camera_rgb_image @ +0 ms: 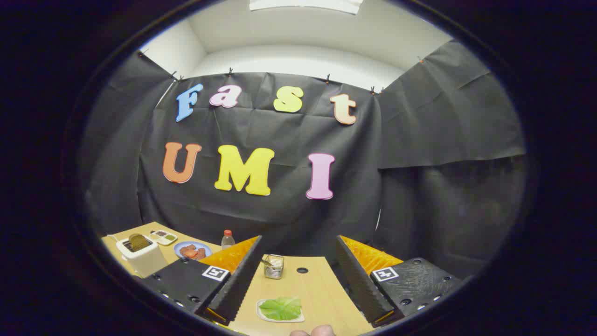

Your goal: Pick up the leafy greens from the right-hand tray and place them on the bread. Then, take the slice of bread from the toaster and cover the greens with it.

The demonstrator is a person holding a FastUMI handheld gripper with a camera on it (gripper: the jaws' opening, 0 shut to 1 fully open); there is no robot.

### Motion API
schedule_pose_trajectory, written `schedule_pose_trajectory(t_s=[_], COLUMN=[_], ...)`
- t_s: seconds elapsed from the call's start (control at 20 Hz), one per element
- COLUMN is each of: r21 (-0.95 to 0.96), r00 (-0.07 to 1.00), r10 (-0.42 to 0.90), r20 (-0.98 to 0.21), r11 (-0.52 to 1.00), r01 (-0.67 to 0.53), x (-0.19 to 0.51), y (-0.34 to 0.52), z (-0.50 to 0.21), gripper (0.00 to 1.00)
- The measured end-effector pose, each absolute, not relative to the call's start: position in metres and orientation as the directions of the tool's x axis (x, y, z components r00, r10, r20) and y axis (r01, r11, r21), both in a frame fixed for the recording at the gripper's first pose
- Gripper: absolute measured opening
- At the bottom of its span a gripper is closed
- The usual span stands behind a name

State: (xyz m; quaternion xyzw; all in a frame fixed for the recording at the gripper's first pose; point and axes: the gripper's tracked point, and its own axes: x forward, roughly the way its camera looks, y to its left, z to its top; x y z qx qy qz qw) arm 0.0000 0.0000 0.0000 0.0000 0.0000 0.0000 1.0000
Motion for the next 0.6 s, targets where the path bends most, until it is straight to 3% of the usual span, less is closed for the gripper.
schedule_pose_trajectory(t_s=[0.6], r21=[0.020], r00=[0.994], r10=[0.085], r20=[-0.073], r11=[0.996], r01=[-0.083], x=[0.030], y=[-0.044], z=[-0.039], gripper=[0.95])
